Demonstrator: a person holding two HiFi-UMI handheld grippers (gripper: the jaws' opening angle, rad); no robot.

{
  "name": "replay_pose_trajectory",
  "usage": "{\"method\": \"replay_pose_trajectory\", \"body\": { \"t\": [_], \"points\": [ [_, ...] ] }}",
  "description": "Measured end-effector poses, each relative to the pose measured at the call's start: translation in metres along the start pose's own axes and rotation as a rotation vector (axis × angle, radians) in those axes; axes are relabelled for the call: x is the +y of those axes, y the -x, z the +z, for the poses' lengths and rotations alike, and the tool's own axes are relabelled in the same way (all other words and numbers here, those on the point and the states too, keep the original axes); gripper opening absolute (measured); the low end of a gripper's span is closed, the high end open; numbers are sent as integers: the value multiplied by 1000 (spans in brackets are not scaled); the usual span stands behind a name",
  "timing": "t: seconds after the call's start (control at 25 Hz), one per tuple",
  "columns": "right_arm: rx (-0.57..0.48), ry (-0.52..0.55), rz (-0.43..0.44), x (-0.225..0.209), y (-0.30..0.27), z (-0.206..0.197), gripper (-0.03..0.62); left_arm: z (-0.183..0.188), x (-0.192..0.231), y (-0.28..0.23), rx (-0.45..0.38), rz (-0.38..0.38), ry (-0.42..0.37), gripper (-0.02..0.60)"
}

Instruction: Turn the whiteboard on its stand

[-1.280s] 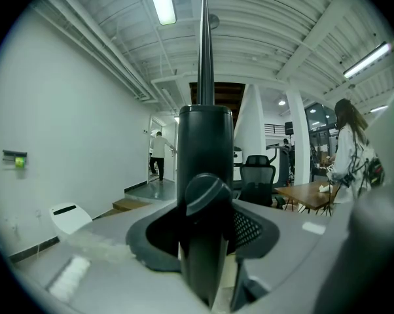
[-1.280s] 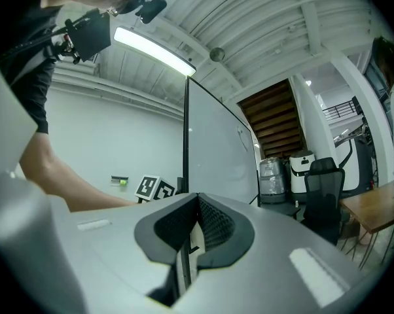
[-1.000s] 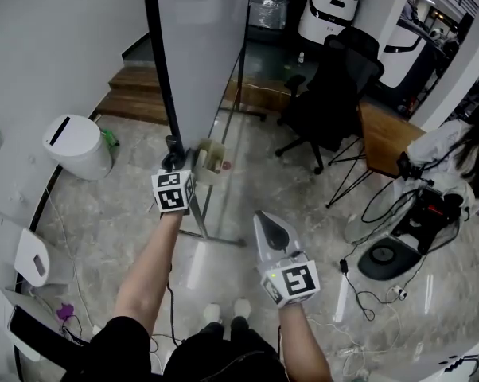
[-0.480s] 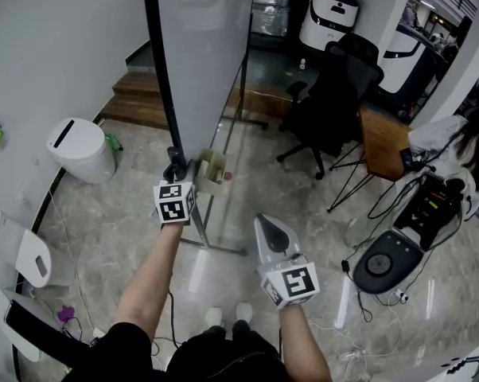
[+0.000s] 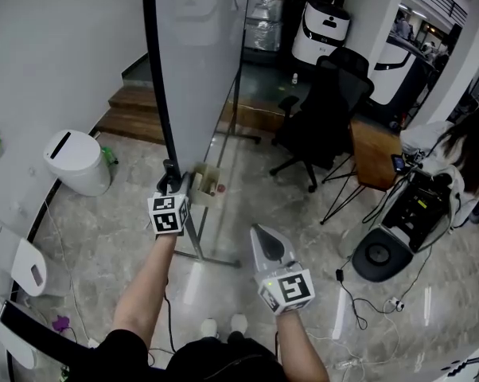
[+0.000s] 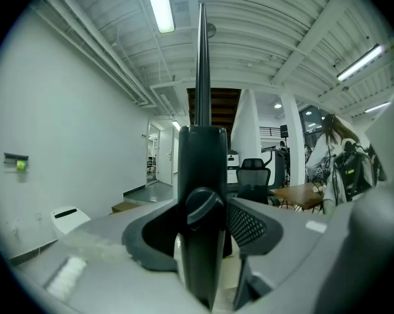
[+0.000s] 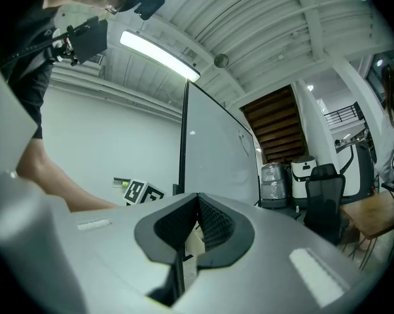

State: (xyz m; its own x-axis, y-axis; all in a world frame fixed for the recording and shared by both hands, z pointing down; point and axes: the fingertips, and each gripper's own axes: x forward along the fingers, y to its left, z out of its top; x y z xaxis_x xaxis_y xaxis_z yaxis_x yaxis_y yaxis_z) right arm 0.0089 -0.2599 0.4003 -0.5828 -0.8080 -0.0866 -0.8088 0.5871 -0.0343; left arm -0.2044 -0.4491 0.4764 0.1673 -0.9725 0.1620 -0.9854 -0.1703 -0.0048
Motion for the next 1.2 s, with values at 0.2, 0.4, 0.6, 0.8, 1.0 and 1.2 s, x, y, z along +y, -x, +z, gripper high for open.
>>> {"method": "replay_pose_trajectory", "body": {
  "t": [0.2, 0.4, 0.6, 0.8, 1.0, 1.2],
  "points": [
    [-7, -3, -2, -4, 3, 3, 8, 15, -5, 15, -38, 2, 6, 261],
    [-19, -10, 4, -11, 1, 7, 8, 35, -11, 29, -76, -1, -11, 262],
    [-27, -16, 1, -18, 4, 9, 8, 45, -19, 46, -107, 8, -29, 256],
    [-37, -19, 3, -21, 6, 12, 8, 68, -30, 70, -166, 0, -33, 229],
    [-46, -19, 4, -20, 7, 19, 8, 86, -65, 91, -217, -90, -35, 126],
    [-45, -9, 2, -19, 10, 23, 8, 89, -109, 102, -222, -186, -40, 48]
  ]
}}
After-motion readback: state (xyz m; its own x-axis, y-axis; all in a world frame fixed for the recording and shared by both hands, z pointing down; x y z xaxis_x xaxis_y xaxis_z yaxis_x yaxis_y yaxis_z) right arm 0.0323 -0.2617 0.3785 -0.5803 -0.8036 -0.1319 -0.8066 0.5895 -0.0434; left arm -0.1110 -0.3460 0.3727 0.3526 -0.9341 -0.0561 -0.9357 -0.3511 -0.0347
